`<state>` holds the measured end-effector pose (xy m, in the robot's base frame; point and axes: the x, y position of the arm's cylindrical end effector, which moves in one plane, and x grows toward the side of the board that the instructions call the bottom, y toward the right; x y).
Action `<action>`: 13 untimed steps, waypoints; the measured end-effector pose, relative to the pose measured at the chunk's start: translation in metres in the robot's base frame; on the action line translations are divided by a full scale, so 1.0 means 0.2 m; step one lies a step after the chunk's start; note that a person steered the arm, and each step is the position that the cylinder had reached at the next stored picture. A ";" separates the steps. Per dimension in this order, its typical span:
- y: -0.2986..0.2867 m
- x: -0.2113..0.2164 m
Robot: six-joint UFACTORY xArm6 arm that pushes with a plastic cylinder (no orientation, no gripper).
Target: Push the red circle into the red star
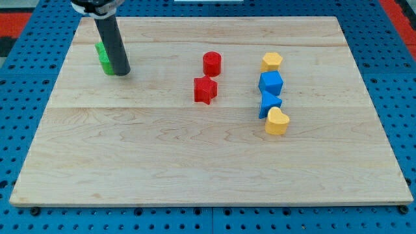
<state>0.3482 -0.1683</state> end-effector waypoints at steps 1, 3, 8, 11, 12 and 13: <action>0.04 -0.10; 0.52 -0.30; 0.90 0.05; 0.90 0.28; 0.90 0.34; 0.90 0.41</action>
<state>0.4295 0.0120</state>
